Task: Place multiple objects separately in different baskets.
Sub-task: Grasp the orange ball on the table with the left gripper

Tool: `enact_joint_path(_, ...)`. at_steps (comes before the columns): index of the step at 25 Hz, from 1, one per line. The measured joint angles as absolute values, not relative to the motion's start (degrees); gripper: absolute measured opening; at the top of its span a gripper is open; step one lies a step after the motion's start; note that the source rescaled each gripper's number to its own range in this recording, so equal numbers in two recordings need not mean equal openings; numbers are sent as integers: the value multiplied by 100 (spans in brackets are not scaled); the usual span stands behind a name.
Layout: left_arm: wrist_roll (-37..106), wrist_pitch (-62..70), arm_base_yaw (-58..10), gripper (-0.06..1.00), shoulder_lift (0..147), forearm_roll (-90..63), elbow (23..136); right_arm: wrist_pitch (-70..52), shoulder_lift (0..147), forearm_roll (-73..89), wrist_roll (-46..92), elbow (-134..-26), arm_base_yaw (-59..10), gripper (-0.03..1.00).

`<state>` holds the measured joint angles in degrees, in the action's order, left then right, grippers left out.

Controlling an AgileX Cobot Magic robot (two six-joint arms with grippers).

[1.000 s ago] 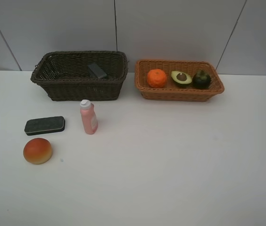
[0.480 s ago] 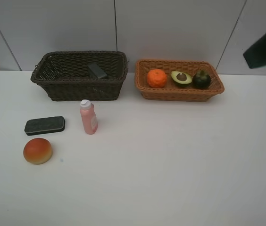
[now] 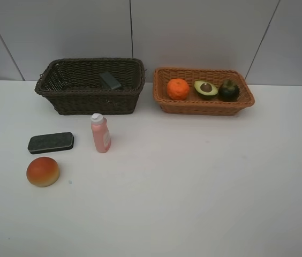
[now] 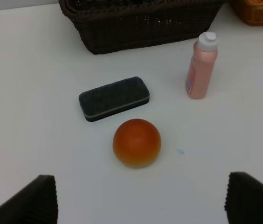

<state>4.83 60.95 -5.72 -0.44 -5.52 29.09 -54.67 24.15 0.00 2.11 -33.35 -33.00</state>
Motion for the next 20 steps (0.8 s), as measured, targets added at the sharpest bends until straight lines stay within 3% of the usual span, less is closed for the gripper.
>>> enact_joint_path(20,483,6095,-572,84,-44,-552,2909,-6070,1769,0,211,-3021,-3300,98)
